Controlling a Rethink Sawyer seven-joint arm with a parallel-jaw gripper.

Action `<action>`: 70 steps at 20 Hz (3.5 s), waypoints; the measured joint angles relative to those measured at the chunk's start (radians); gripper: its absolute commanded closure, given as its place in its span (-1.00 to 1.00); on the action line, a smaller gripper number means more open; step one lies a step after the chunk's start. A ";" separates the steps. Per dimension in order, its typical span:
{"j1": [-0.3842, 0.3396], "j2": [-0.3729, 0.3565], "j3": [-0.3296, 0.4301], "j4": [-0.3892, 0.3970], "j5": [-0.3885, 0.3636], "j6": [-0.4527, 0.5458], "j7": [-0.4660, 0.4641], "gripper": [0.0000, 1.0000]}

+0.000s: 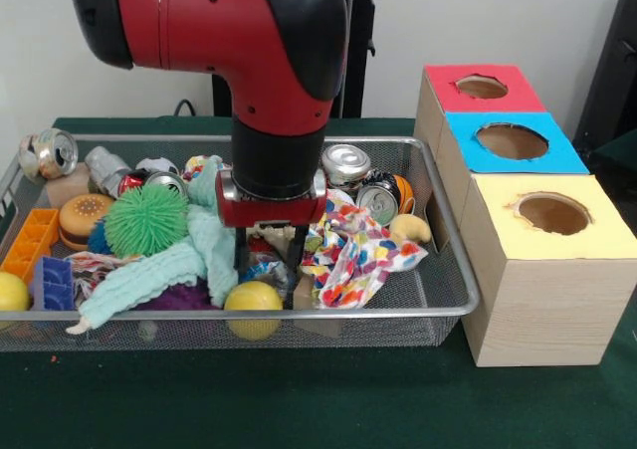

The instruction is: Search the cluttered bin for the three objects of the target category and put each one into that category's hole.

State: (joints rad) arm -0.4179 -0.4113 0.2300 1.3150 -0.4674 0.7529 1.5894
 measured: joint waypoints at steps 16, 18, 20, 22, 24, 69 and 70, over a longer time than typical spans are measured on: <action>0.023 0.048 -0.020 -0.052 -0.007 0.005 0.000 1.00; 0.027 0.048 -0.023 -0.053 -0.007 0.005 0.000 1.00; 0.035 0.048 -0.027 -0.057 -0.007 0.007 0.000 1.00; 0.043 0.048 -0.032 -0.061 -0.007 0.012 0.000 1.00; 0.053 0.049 -0.040 -0.065 -0.007 0.015 0.000 1.00; 0.004 -0.355 -0.061 0.113 0.113 0.158 0.000 -1.00; 0.000 -0.354 -0.059 0.123 0.113 0.141 0.000 -1.00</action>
State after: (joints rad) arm -0.4182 -0.7655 0.1713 1.4377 -0.3546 0.8941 1.5894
